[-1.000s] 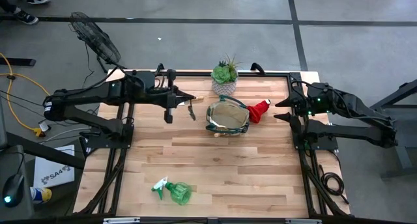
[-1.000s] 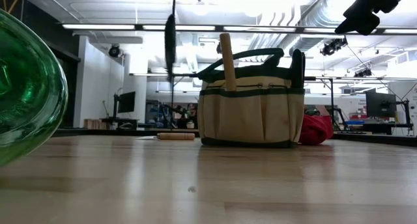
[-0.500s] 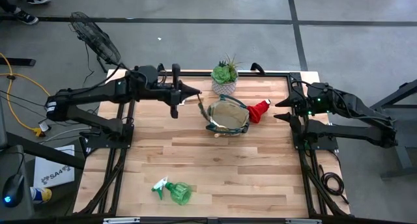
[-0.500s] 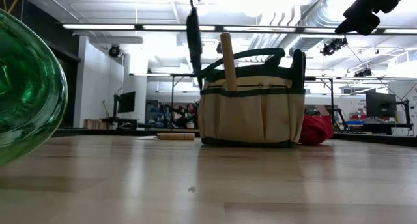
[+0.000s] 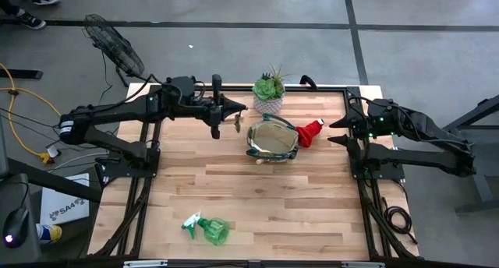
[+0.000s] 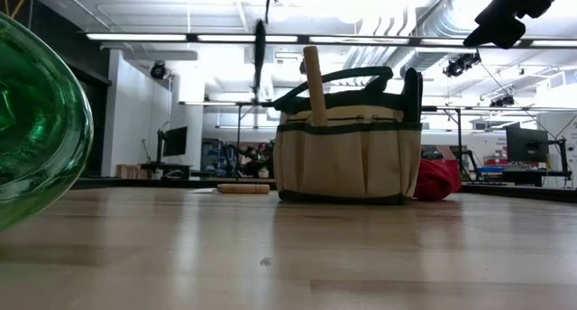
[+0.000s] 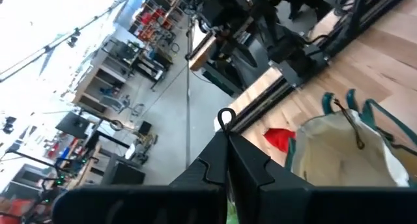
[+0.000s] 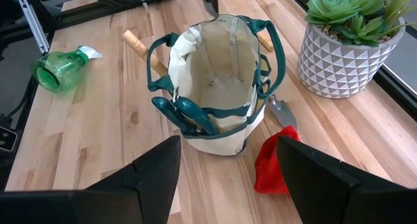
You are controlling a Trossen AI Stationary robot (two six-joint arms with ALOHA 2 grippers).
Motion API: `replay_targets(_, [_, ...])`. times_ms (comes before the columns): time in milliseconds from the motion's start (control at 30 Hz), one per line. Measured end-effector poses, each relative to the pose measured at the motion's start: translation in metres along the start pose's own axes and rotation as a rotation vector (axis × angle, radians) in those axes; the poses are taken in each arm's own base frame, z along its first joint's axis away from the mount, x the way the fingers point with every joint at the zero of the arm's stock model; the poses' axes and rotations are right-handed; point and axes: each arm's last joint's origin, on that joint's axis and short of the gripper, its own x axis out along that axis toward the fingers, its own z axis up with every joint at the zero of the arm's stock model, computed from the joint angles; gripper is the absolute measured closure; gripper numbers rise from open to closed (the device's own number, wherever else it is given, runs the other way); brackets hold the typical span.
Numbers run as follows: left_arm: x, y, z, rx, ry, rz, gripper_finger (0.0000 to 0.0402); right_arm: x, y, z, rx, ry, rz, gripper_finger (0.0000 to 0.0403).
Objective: Pick & Place Garden tools in Gardening bag
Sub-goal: Put the green shear scissors into the brown gardening bag
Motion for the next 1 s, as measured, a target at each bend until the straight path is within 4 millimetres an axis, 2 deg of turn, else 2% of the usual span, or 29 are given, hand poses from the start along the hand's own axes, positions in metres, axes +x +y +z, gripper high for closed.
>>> replay_targets(433, [0.019,-0.001,0.000,0.000,-0.060,0.024,0.0401,0.000,0.000,0.000,0.000,0.000,0.000,0.0159])
replay_targets(1000, [0.025,0.001,0.003,0.004,-0.116,0.063,0.0401,0.000,0.000,0.000,0.000,0.000,0.000,0.0159])
